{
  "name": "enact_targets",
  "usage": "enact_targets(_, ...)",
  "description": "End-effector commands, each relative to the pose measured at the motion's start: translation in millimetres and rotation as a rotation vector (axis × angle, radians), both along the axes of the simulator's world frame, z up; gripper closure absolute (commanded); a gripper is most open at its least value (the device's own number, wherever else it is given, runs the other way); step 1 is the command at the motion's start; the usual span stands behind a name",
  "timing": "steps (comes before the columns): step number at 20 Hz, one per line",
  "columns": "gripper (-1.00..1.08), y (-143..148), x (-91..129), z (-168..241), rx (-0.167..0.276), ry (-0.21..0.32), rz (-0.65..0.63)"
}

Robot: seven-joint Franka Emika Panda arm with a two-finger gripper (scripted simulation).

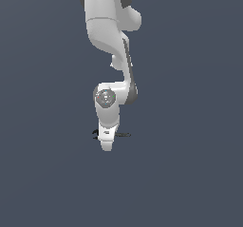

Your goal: Pick up the object and move it to a goal position.

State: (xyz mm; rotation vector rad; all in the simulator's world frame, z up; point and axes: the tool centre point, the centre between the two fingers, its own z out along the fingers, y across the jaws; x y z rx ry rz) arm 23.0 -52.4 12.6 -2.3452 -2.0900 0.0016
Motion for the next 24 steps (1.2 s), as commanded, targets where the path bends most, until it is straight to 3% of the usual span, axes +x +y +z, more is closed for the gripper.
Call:
enact_targets(1, 1.08, 14, -2, 4, 0.000, -0.001, 0.002)
enact_targets(13, 1.08, 107, -15, 28, 0.000, -0.001, 0.000)
enact_targets(17, 1.08, 119, -16, 31, 0.000, -0.001, 0.000)
enact_targets(24, 1.08, 113, -14, 30, 0.000, -0.001, -0.001)
